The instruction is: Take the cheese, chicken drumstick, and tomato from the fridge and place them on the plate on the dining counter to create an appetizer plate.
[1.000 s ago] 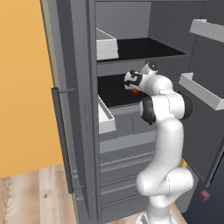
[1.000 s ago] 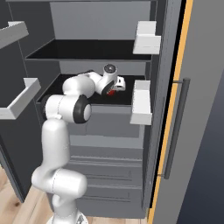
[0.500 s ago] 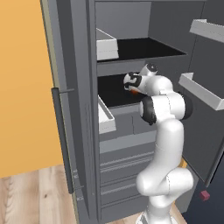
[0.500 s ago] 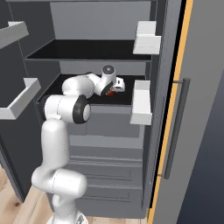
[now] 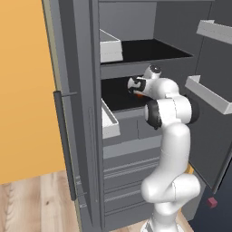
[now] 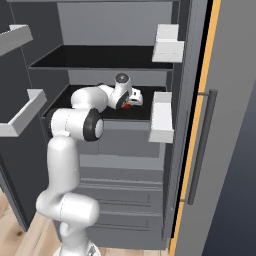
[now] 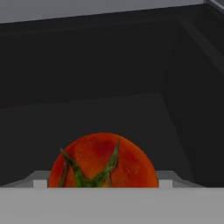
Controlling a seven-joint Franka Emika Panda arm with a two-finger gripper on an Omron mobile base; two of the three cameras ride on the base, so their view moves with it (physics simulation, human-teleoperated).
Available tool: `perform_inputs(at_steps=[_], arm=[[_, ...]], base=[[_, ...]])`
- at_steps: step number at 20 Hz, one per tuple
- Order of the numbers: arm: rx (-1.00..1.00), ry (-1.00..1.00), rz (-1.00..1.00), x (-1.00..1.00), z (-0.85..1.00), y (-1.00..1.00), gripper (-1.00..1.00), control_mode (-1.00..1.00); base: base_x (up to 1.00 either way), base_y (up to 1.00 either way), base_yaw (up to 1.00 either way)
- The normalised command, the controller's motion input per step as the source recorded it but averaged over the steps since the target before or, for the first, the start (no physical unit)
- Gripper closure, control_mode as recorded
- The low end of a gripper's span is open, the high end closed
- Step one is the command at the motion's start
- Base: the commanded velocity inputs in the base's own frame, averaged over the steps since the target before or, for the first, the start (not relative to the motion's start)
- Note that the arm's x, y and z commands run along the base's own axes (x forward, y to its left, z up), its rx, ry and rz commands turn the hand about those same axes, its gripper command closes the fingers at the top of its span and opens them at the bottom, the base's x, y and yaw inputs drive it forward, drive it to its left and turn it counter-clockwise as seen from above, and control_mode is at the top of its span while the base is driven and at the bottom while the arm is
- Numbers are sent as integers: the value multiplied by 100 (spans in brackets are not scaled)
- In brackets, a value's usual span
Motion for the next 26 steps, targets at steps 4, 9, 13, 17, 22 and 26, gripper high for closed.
perform_inputs(at_steps=[4, 9, 13, 17, 22, 26], arm=[[0, 8, -7, -31, -53, -2, 100, -100], [0, -7, 0, -97, -12, -7, 100, -100], [0, -21, 0, -100, -7, -2, 100, -100], [1, -21, 0, -100, 2, -10, 100, -100], [2, -9, 0, -100, 64, -20, 100, -100], [1, 1, 2, -97, 98, -14, 100, -100]], base=[[0, 0, 0], [0, 0, 0], [0, 0, 0], [0, 0, 0], [0, 0, 0], [0, 0, 0]])
